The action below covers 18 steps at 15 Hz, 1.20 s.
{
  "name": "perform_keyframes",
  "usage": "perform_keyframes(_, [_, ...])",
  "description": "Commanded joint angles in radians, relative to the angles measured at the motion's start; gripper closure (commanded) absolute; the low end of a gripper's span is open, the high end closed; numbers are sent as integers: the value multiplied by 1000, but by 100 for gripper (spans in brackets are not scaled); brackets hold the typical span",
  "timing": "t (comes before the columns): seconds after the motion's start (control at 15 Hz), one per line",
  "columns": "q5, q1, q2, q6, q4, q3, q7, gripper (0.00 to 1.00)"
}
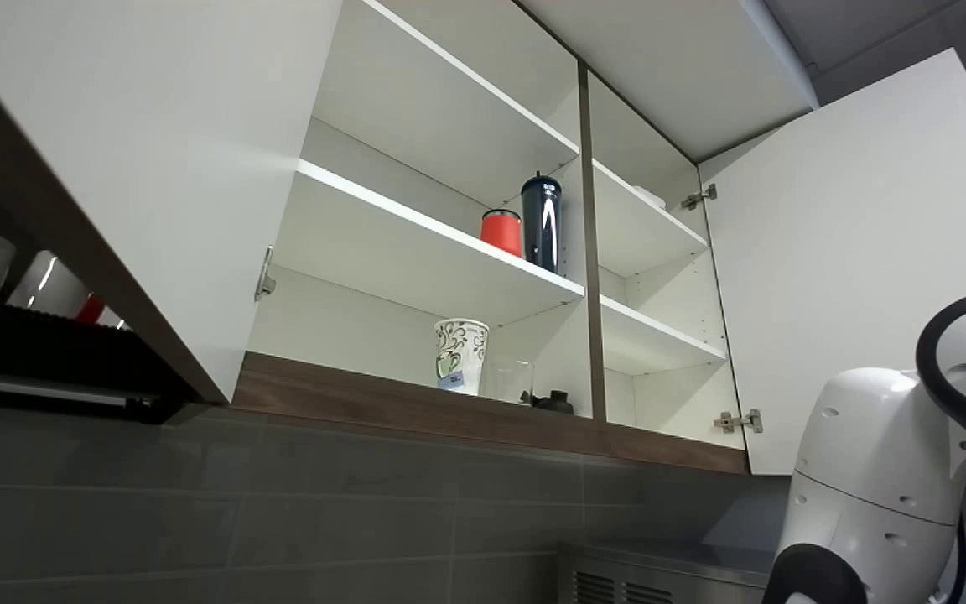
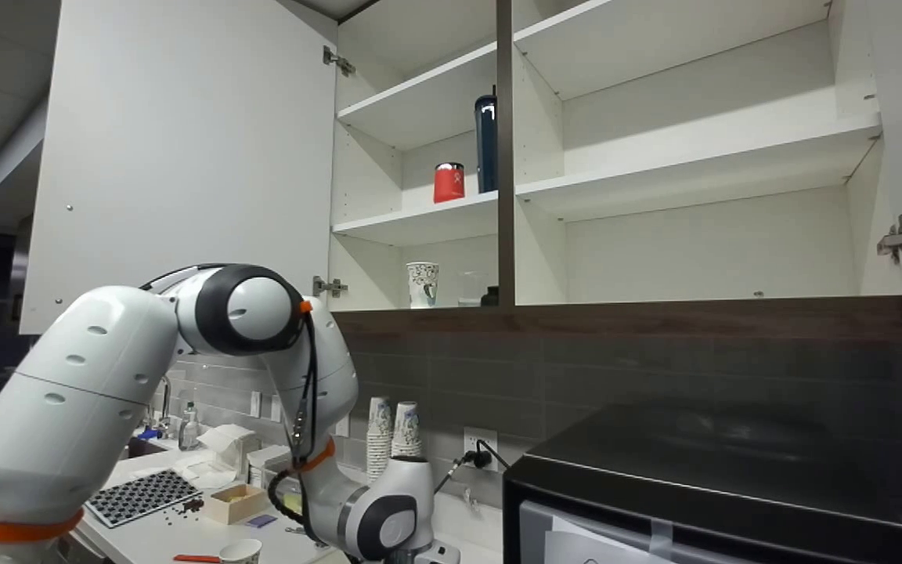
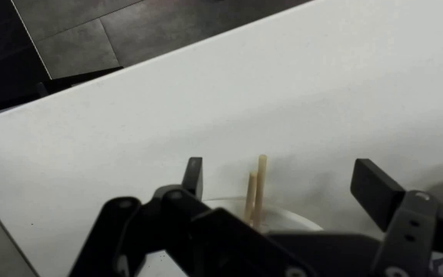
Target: Put the straws inside the tea cup then put the cup and side plate inside the top cupboard
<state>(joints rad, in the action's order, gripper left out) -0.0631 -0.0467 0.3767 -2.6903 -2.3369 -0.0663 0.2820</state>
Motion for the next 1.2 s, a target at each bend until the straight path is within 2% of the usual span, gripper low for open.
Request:
perform_keyframes(0.0, [43,-10,48,-23,29,-2,-80,8])
perform_keyframes(0.07, [50,-14,55,-20,35,0,-97,24])
perform_keyframes(0.13, [55,-17,61,-18,39,1,-110,33])
perform_keyframes(0.2, [62,-22,66,-14,44,3,-125,34])
perform_keyframes(0.73, [82,-37,83,-4,66,2,-190,97])
perform_keyframes(0.87, [80,-39,76,0,64,1,-201,100])
perform_keyframes(1.13, [63,-28,30,48,41,-8,-209,97])
